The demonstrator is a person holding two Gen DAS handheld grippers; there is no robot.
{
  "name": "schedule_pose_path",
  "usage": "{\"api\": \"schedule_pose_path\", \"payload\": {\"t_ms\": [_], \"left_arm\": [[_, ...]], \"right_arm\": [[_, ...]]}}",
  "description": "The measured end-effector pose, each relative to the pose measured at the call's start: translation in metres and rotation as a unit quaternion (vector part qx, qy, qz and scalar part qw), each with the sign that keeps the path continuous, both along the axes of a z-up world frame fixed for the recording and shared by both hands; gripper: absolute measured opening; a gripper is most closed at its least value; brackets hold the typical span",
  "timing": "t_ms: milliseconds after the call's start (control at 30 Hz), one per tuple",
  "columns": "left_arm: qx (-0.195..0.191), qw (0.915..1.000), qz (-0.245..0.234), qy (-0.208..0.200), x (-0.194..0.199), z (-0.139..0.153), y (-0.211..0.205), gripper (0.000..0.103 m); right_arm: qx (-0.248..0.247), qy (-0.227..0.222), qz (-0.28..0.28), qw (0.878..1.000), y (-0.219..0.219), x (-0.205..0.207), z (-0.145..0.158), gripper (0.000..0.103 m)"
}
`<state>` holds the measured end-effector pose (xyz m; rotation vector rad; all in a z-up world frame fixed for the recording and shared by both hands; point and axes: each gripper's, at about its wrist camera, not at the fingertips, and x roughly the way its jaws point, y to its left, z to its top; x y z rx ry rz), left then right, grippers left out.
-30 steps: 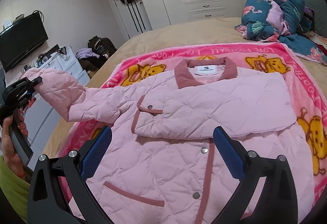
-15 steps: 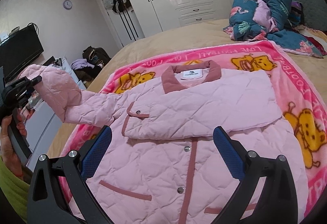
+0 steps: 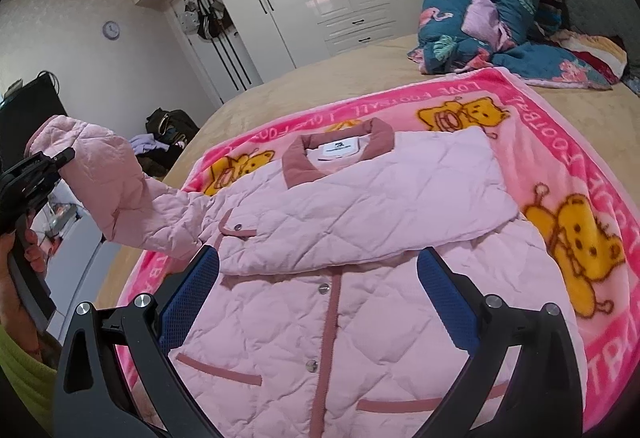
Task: Fold large clothes
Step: 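Carry the held sleeve across the jacket front with the left tool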
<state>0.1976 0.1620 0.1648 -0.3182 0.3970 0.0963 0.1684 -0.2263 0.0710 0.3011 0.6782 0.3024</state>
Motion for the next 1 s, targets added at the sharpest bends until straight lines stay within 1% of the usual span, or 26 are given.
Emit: {"api": "schedule_pose_path", "payload": {"t_ms": [300,567,633,667,700,767,1000], "left_arm": [[0.022,0.9984,-0.051,0.014,0.017,-0.005,-0.057,0.012],[0.026,0.9955,-0.089,0.021,0.031,-0.011,-0.093,0.011],[0.028,0.9943,-0.1,0.023,0.035,-0.013,-0.103,0.009],[0.031,0.9935,-0.107,0.024,0.037,-0.015,-0.109,0.006],[0.032,0.9931,-0.109,0.026,0.039,-0.017,-0.114,0.006],[0.031,0.9918,-0.12,0.031,0.042,-0.022,-0.125,0.006],[0.046,0.9849,-0.155,0.062,0.054,-0.052,-0.165,0.005]], "right_arm": [[0.017,0.006,-0.016,1.0,-0.025,0.0,-0.006,0.099],[0.031,0.009,-0.032,0.999,-0.05,0.0,-0.01,0.099],[0.032,0.01,-0.037,0.999,-0.055,0.001,-0.012,0.099],[0.033,0.01,-0.039,0.999,-0.058,0.001,-0.013,0.099],[0.035,0.011,-0.042,0.998,-0.061,0.002,-0.014,0.099],[0.038,0.012,-0.047,0.998,-0.067,0.003,-0.016,0.099],[0.046,0.022,-0.063,0.997,-0.084,0.005,-0.027,0.099]]}}
